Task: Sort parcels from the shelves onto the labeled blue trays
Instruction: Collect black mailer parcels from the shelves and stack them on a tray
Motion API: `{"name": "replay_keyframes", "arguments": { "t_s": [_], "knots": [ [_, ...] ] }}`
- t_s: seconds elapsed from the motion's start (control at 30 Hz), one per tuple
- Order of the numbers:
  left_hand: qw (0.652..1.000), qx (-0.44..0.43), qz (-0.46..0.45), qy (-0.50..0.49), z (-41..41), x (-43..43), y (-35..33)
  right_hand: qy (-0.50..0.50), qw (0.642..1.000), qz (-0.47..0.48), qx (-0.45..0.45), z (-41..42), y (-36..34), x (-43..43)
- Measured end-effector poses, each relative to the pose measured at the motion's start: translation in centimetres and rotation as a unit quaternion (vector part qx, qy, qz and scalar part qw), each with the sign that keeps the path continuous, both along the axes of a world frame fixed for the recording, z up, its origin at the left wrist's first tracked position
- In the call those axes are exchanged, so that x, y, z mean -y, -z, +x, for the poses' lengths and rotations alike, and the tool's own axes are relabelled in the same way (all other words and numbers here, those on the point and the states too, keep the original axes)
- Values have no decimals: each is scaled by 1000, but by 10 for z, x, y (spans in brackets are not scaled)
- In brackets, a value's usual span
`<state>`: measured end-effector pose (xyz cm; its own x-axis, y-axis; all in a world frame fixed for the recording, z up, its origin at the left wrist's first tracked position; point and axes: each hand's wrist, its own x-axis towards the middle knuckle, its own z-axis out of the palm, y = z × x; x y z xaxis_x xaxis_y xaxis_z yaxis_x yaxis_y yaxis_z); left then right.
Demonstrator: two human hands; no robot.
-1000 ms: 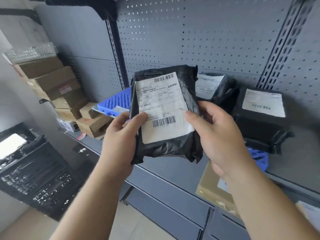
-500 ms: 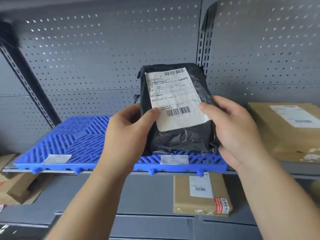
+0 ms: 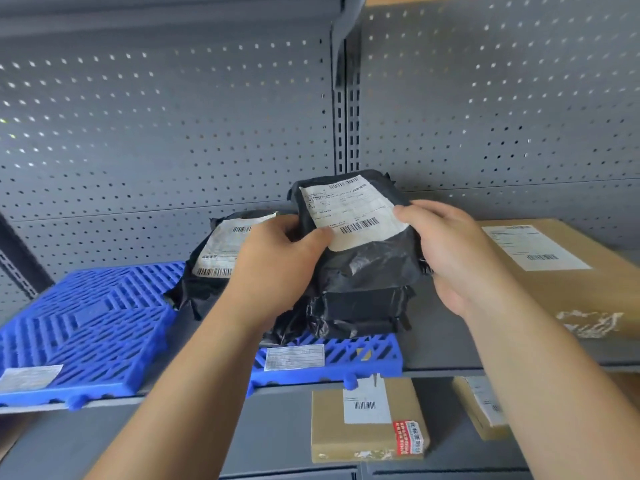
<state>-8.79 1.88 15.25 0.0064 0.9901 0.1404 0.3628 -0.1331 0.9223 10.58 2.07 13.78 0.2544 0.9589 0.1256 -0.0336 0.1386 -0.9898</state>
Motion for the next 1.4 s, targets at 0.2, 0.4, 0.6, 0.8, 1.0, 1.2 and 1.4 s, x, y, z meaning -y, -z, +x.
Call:
{"name": "replay_keyframes", "arguments": {
  "t_s": [0.2,0.4,0.6,0.8,1.0,1.2,1.4],
  "knots": [
    [992,-125,21,6,14,-9,-3,15,1000,-14,8,10,6,-12],
    [983,-173,42,-40,21,-12,-3,-4,999,-34,39,17,15,-21],
    [977,-178,87,-77,21,-10,0,-14,999,-25,32,22,19,-21],
    [973,-181,115,-86,27,5,3,-18,998,-26,56,25,23,-14],
    [974,-163,127,-92,36,29,2,-7,996,-19,91,30,30,2],
    [972,-158,156,-78,39,53,6,8,993,-23,119,34,31,30],
    [974,-138,177,-16,39,72,8,71,988,-25,133,36,25,73]
  ]
}}
